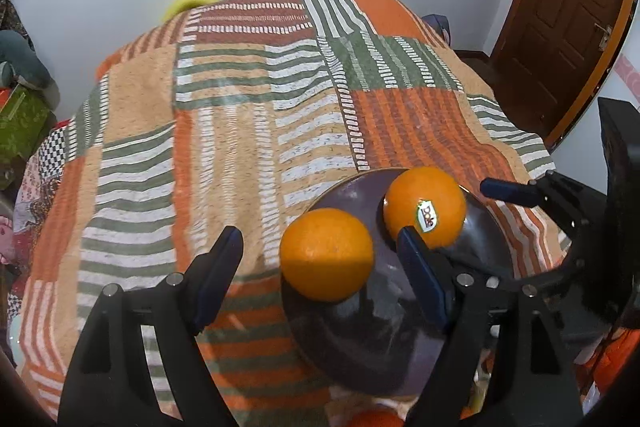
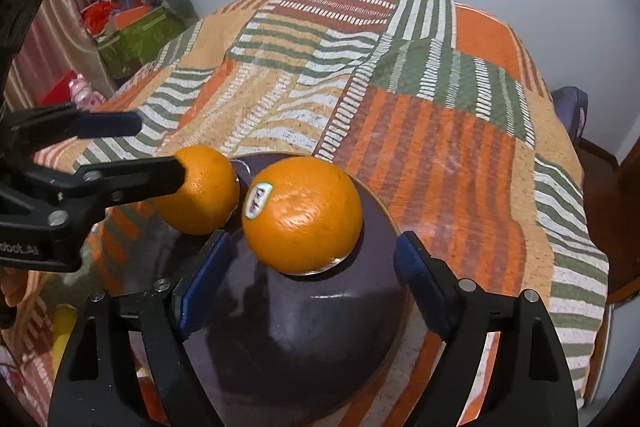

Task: Organize fruits
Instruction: 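Lower both oranges onto the plate and open both tools, then grasp the yellow corn cob with the left tool while the right tool grasps the green corn cob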

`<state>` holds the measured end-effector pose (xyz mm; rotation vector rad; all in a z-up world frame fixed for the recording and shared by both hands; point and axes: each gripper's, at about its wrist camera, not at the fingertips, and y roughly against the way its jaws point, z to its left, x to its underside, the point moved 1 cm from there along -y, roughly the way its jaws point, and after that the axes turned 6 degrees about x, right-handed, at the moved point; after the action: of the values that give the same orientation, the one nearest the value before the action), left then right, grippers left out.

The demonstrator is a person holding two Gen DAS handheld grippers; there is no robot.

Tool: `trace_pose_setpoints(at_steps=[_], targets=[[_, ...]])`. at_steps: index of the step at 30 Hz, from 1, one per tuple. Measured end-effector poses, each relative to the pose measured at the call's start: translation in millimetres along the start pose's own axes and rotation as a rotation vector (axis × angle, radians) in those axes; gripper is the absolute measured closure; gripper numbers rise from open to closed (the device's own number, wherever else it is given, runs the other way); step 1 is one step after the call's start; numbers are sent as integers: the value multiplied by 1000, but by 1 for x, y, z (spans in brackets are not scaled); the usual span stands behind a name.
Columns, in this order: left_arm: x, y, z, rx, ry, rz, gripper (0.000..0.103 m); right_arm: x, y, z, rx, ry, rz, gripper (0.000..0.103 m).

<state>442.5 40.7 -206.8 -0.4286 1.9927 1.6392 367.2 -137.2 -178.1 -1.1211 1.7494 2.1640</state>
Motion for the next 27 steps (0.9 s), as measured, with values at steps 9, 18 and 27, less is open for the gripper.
trace_pose_setpoints(at_steps=[9, 18, 27], targets=[[23, 52, 1, -37, -8, -42, 23, 4, 40, 7, 23, -16, -48, 21], [63, 102, -1, -60, -18, -67, 20, 26, 86, 22, 45, -25, -79, 21], [108, 129, -2, -55, 3, -48, 18, 66, 110, 42, 65, -10, -62, 20]])
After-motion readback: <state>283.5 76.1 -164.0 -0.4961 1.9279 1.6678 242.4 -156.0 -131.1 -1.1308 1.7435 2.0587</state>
